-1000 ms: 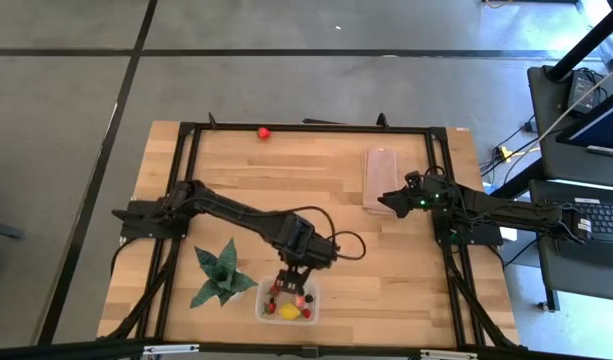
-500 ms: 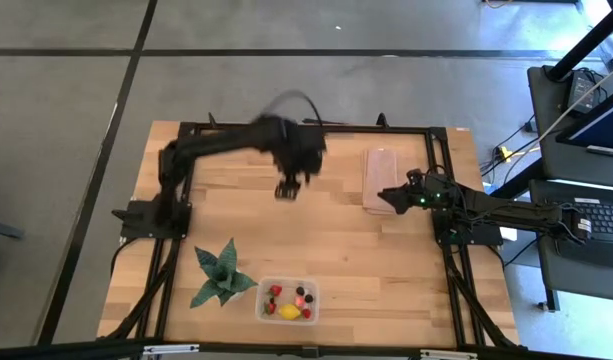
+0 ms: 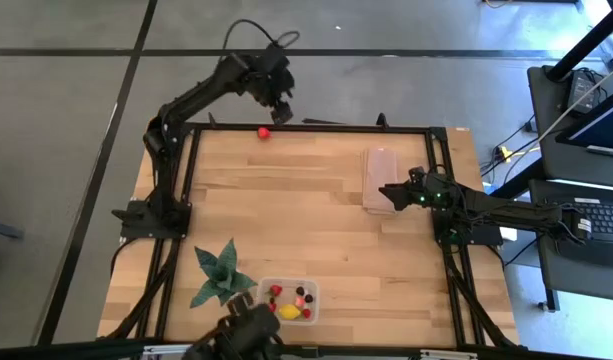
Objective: Pick and placing Produce into tupperware
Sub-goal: Put the strawberry into the transparent bin
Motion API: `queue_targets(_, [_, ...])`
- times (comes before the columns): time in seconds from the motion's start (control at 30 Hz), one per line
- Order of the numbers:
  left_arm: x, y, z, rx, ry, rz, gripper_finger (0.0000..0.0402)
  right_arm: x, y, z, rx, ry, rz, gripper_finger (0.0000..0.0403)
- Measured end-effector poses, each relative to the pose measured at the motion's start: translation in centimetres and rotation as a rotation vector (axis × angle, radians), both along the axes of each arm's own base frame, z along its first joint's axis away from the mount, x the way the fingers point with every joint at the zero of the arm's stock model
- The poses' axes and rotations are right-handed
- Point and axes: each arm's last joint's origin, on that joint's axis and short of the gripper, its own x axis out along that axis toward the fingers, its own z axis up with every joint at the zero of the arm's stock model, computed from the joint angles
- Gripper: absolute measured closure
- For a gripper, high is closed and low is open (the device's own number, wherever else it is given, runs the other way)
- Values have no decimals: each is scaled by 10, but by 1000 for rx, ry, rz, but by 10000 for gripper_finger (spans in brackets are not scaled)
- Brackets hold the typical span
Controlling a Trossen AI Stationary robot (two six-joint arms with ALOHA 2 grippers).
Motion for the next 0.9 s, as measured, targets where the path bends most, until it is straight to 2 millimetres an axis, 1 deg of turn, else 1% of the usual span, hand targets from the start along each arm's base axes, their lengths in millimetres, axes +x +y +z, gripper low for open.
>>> queue_targets(0.1, [-9,11,0,-15,-24,94,167,0,0,1,-8,-4,1,160])
queue_targets(0.27, [-16,17,0,-51,-32,174,173,0,0,1,-13,-3,-11,160])
queue_targets(0.43, [-16,11,-2,-81,0,151,178,0,0,1,-22,1,-7,160])
queue_targets(0.57, [-14,6,-3,-149,-25,95,183,0,-1,1,-59,18,7,160])
queue_targets(0.63, [-14,6,-3,-173,-43,96,186,0,-1,1,-74,26,14,160])
queue_targets(0.8, [-14,6,-3,-201,-59,231,193,0,-1,1,-77,27,16,160])
queue_targets(0.9, [-12,5,-3,-146,-32,332,195,0,-1,1,-73,25,14,160])
